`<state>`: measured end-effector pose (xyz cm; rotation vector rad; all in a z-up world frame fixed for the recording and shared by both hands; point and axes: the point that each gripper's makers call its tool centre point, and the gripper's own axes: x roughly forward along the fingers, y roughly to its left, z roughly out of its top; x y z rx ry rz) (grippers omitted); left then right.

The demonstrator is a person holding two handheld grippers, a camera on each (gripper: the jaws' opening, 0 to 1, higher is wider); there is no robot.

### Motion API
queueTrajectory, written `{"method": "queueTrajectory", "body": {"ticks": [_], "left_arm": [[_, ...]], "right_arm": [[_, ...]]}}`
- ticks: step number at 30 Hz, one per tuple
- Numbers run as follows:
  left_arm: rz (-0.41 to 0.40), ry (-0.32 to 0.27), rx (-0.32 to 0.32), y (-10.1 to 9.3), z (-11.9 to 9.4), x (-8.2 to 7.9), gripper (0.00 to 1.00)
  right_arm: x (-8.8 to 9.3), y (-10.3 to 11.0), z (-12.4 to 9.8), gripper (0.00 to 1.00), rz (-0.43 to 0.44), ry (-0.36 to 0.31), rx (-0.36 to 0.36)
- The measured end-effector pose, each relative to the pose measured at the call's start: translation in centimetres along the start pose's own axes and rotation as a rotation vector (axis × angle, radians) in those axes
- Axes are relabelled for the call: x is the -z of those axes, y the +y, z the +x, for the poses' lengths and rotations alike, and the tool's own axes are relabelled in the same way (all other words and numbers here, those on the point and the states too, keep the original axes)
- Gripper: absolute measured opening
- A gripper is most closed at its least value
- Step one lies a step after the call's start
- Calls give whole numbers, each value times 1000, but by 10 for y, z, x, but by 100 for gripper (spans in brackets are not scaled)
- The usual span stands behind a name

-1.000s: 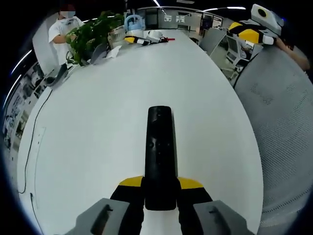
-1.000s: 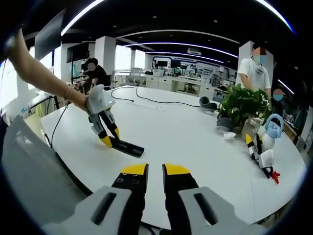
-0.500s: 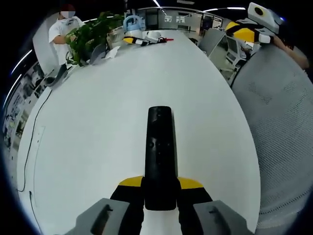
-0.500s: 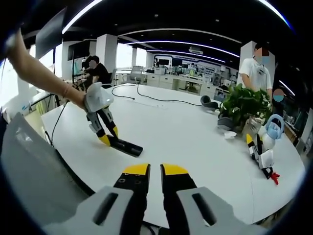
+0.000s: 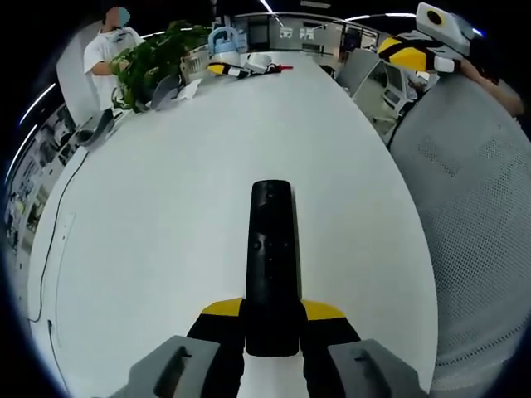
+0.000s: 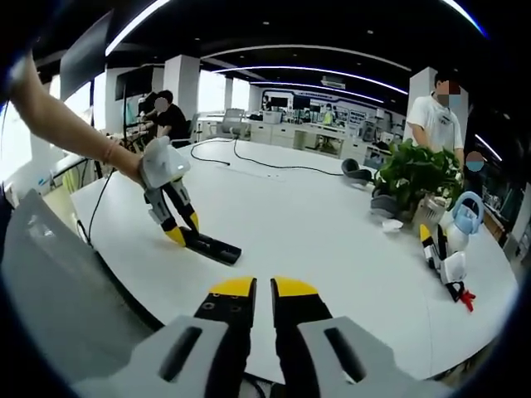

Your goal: Press the specified remote control buttons in sequence, fully releasing each button before pressing the next.

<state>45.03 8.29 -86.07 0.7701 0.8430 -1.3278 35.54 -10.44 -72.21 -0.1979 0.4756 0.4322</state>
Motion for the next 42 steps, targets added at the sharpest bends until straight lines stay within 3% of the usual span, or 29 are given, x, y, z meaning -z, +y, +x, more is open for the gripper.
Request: {"method": "queueTrajectory", "body": {"ticks": [17,42], "left_arm": [[-37,-41,-16,-11,-1,1,25],[-2,-32,-2,-30,-2,2,25]], "right_arm": [[2,-2,0,5,43,2,-1],[4,-1,0,5,61,6,-12]]}}
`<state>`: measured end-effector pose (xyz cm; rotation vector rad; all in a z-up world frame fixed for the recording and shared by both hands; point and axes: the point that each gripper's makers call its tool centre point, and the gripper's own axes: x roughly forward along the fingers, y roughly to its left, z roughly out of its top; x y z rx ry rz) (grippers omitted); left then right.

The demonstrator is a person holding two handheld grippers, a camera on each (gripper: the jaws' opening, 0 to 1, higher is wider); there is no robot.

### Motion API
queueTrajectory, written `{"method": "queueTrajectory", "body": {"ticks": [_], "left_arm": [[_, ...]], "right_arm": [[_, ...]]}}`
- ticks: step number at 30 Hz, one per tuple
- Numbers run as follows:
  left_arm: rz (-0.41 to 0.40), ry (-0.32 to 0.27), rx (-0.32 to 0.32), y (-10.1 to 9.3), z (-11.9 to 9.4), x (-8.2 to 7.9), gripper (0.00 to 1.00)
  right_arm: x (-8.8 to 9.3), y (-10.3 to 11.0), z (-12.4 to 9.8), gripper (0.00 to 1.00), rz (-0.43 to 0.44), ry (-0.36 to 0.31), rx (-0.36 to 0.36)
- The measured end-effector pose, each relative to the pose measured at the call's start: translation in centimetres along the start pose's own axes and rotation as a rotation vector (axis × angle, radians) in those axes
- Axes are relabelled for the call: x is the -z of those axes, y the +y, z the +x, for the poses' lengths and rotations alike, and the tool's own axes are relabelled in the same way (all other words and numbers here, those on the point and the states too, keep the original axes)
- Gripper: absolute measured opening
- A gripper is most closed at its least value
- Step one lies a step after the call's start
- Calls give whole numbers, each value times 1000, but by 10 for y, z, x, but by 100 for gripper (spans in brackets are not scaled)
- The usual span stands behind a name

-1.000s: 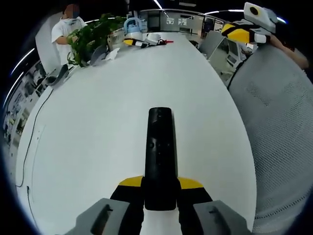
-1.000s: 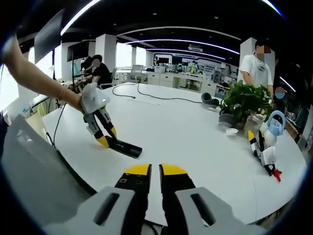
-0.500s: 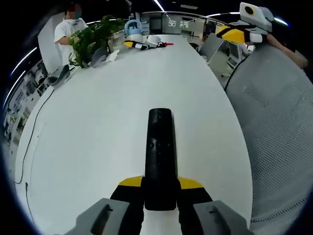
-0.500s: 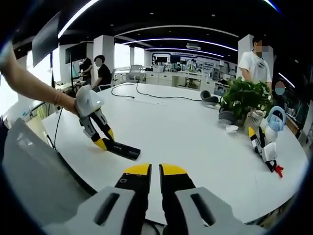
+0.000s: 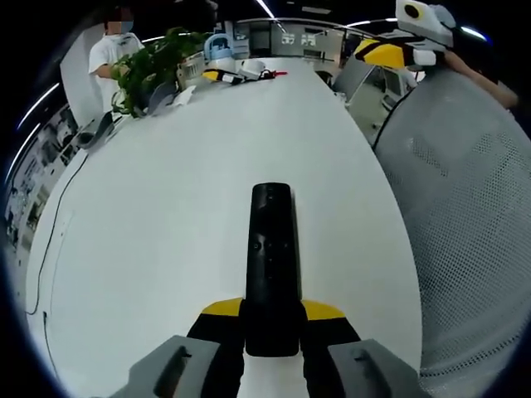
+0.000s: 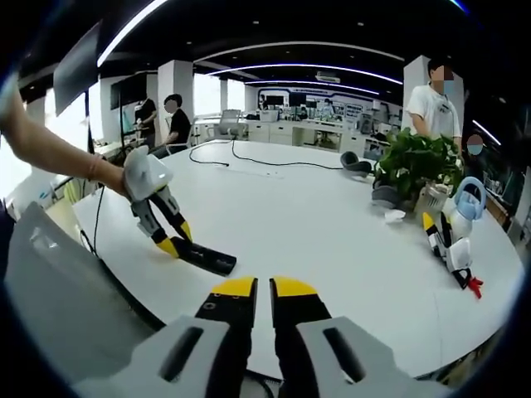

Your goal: Press the specified remote control buttons in sequence, fully releasing each button before pressing the next.

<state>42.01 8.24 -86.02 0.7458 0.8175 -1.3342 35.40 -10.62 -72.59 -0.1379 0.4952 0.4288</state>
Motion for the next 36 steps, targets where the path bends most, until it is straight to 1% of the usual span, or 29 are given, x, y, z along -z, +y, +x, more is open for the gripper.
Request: {"method": "queueTrajectory", "body": {"ticks": [7,12,23,36], "left_arm": [[-1,-4,-1,-5,0,1,25],[7,4,-2,-9,0,1,25],[3,-4,1,-16,-1,2,25],[30,9,14,-25,-1,3,25]], "right_arm": [[1,1,0,5,-2,6,-5],[2,2,1,5,-7,11,-8],[4,4,1,4,-12,23,-18],[4,4,1,3,-12,23,-21]]}}
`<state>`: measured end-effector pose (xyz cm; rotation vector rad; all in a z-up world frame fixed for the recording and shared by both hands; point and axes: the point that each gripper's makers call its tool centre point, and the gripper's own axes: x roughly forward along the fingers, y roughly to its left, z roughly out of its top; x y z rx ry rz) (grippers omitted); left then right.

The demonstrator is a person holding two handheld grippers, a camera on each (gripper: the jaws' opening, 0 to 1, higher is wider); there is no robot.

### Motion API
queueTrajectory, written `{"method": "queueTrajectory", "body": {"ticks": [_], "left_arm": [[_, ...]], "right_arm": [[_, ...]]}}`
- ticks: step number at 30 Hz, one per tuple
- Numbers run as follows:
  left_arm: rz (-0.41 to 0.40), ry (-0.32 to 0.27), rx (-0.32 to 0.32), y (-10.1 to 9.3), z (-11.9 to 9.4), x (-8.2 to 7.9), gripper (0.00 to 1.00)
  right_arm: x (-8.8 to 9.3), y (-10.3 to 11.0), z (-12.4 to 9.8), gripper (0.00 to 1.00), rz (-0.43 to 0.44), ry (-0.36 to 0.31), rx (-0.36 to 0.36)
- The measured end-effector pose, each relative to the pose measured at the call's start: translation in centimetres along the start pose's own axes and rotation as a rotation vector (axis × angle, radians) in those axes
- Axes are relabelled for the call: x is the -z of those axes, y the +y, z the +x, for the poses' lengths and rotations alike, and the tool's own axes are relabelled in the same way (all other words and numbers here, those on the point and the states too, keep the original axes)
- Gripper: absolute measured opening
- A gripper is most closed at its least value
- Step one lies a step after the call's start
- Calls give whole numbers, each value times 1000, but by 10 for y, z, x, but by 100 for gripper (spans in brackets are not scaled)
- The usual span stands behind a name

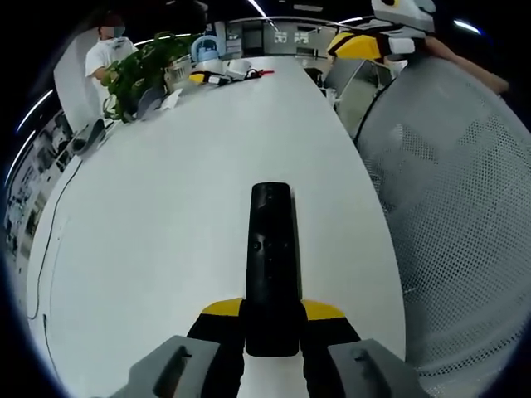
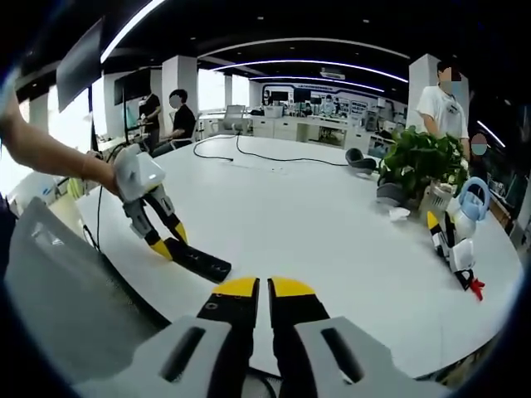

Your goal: Press the specified remote control buttons in sequence, fully releasing each button before pressing the next.

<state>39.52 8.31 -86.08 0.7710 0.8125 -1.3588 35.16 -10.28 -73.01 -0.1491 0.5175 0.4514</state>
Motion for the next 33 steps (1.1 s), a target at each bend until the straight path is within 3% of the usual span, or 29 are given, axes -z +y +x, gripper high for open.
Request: {"method": "queueTrajectory", "body": {"ticks": [33], "left_arm": [[24,-10,20,-30,-1,-1,25]], "right_arm": [[0,2,0,0,-4,3,-7]]}}
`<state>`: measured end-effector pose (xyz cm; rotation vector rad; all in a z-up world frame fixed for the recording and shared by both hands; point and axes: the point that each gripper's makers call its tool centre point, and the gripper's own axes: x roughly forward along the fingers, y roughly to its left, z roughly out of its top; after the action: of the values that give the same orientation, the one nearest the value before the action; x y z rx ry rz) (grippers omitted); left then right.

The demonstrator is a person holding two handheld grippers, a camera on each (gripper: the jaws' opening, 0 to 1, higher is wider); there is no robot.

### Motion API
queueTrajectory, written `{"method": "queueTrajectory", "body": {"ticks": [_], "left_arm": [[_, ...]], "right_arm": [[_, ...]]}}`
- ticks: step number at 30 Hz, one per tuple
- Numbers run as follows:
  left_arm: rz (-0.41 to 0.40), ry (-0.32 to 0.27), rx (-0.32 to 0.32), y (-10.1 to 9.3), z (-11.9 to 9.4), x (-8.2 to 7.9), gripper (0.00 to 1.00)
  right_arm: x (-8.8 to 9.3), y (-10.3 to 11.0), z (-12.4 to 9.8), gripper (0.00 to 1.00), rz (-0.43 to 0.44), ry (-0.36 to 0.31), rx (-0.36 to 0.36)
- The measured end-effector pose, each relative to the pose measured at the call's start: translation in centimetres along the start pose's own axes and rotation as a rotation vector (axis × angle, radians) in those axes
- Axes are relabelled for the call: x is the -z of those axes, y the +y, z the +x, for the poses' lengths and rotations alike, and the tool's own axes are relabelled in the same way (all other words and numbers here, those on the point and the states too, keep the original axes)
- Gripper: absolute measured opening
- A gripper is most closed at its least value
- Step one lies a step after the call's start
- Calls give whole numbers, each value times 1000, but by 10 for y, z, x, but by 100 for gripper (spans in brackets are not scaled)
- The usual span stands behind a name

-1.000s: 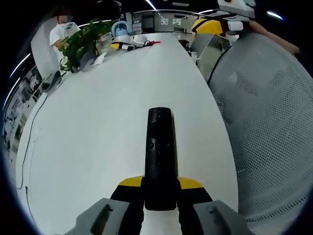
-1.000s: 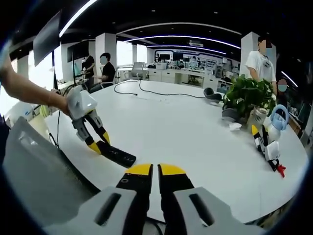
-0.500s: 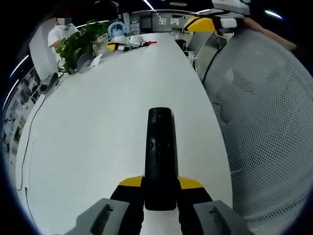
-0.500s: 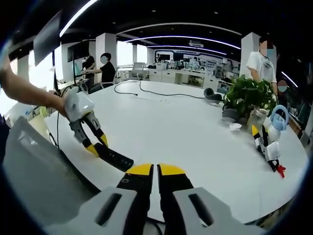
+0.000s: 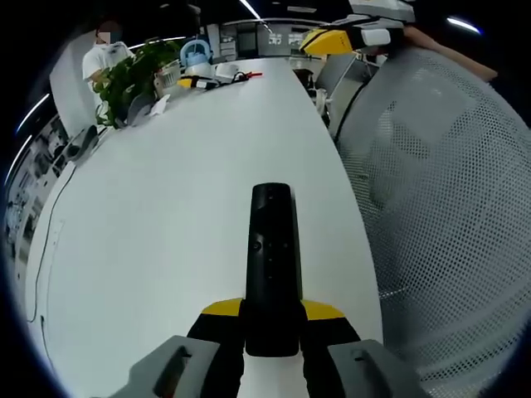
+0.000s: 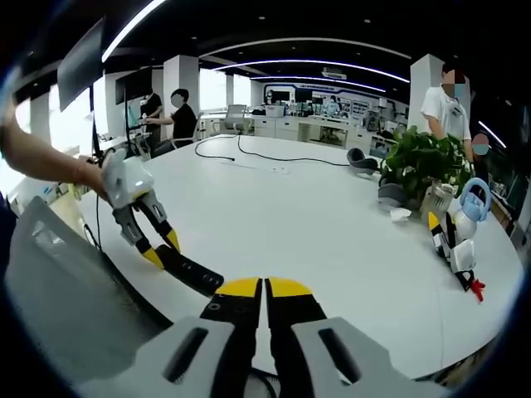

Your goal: Press the specified remote control buttons in sequence, fully releasing each button before pressing the next.

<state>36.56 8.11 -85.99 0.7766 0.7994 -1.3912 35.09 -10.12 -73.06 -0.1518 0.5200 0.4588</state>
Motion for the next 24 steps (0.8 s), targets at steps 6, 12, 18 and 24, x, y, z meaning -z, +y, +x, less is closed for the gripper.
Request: {"method": "queueTrajectory", "body": {"ticks": [6,12,18,24], "left_arm": [[10,8,4,-4,1,0,25],[0,4,-1,-8,1,-1,25],[-17,-10,-9,-12,1,-1,25],[-11,-5,-7,-18,1,-2,25]], "right_arm": [[0,0,0,0,-1,-1,-1],[0,0,0,0,-2,0,-4],[0,2,1,0,-13,1,-11],[-4,7,1,0,-37,-7,-32]]}}
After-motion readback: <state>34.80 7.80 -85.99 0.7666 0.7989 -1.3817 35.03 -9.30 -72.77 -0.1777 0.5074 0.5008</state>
